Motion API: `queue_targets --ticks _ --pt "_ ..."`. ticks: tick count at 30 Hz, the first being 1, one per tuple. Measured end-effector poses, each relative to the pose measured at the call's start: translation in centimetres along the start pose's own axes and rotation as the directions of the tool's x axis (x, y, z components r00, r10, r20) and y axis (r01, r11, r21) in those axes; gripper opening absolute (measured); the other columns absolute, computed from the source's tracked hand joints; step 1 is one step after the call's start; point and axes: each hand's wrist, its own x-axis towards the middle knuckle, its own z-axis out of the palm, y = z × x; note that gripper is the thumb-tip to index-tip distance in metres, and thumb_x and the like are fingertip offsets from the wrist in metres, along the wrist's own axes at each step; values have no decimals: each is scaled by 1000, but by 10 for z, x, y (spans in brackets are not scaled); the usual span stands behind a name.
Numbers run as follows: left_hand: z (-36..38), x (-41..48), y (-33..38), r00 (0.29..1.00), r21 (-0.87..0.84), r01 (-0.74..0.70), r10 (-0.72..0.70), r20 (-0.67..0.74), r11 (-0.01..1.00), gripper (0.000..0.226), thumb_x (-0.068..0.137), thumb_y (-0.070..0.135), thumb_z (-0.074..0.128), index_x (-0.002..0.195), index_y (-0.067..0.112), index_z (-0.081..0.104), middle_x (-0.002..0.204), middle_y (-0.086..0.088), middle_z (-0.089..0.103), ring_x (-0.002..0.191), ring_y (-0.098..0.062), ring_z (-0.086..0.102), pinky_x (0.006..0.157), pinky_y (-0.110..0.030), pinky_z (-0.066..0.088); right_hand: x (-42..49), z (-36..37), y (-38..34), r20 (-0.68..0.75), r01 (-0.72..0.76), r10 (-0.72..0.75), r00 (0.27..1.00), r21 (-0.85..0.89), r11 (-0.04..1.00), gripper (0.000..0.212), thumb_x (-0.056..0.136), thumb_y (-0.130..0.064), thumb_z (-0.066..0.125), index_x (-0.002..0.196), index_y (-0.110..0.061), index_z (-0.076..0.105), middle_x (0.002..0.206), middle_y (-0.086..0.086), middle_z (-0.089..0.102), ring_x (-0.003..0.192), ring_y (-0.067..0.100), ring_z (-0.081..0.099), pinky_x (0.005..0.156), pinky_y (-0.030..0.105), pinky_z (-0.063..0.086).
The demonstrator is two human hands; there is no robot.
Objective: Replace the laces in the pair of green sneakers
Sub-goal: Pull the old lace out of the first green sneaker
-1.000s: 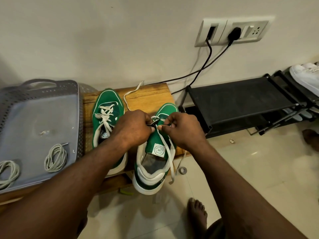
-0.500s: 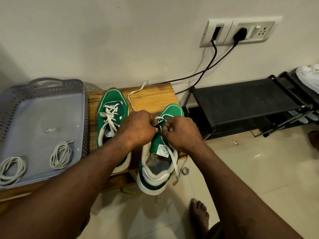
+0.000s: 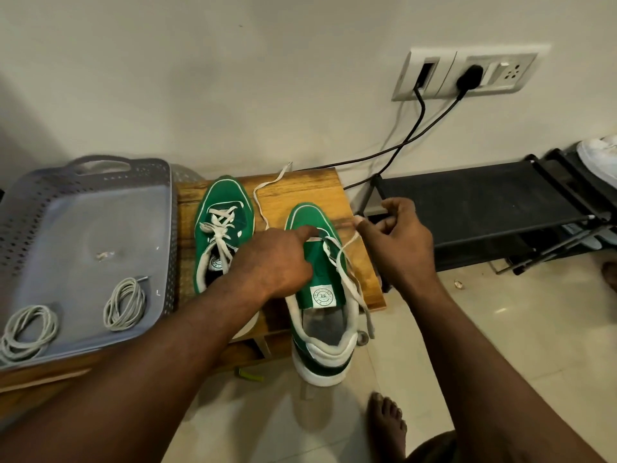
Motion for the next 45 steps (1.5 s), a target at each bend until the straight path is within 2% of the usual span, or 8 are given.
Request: queue_targets --ticks 6,14,17,20,25,31,37,45 --pt "0 2 2 999 111 -37 37 0 993 63 93 39 64 152 46 42 134 -6 65 115 -29 64 89 -41 57 -24 12 -9 419 273 -139 897 -278 921 54 85 -59 76 130 -35 58 95 -13 63 86 7 66 76 41 63" --pt "5 8 1 999 32 25 -27 43 999 49 93 23 65 137 27 46 113 -6 64 100 -27 61 80 -41 53 -17 6 -5 139 213 -180 974 -282 935 15 90 -37 77 87 -27 66 83 -11 67 78 6 64 74 39 62" --pt "8 9 0 998 42 29 -31 46 999 48 94 20 64 136 20 41 115 -10 63 99 -29 62 75 -40 48 -9 2 -4 -68 140 -170 983 -324 936 40 87 -45 80 118 -27 64 127 -4 61 112 13 59 94 46 59" --pt "11 10 -2 999 7 33 -33 38 999 46 95 19 64 134 22 40 115 -9 62 96 -27 63 73 -41 52 -16 2 -9 -12 149 -171 985 -433 889 79 81 -65 77 147 -35 45 154 2 40 140 24 38 108 50 48" --pt "10 9 -1 1000 17 6 -6 26 1000 56 96 23 65 144 36 40 128 -8 54 113 -32 58 86 -44 54 -31 16 -13 368 354 -211 906 -381 854 51 86 -41 78 130 -34 53 110 -13 62 101 13 61 81 39 58" --pt "5 7 2 998 -60 64 -63 6 996 42 91 12 68 127 29 55 133 -8 38 117 -28 50 93 -38 51 -26 27 -13 230 228 -136 964 -441 868 39 88 -42 73 123 -32 59 105 -6 72 93 20 70 78 41 62" --pt "5 4 3 985 45 -74 81 -151 996 39 85 10 74 115 25 55 122 2 48 107 -21 52 82 -32 40 -28 28 -16 147 183 -124 981 -522 833 19 98 -39 62 111 -28 69 92 0 71 83 22 68 73 40 61" --pt "11 5 6 987 104 2 14 -158 995 33 98 51 63 120 27 66 113 -3 56 103 -23 58 84 -41 53 -33 33 -21 185 188 -100 978 -557 809 22 98 -30 56 116 -22 66 100 3 69 87 24 62 71 35 47"
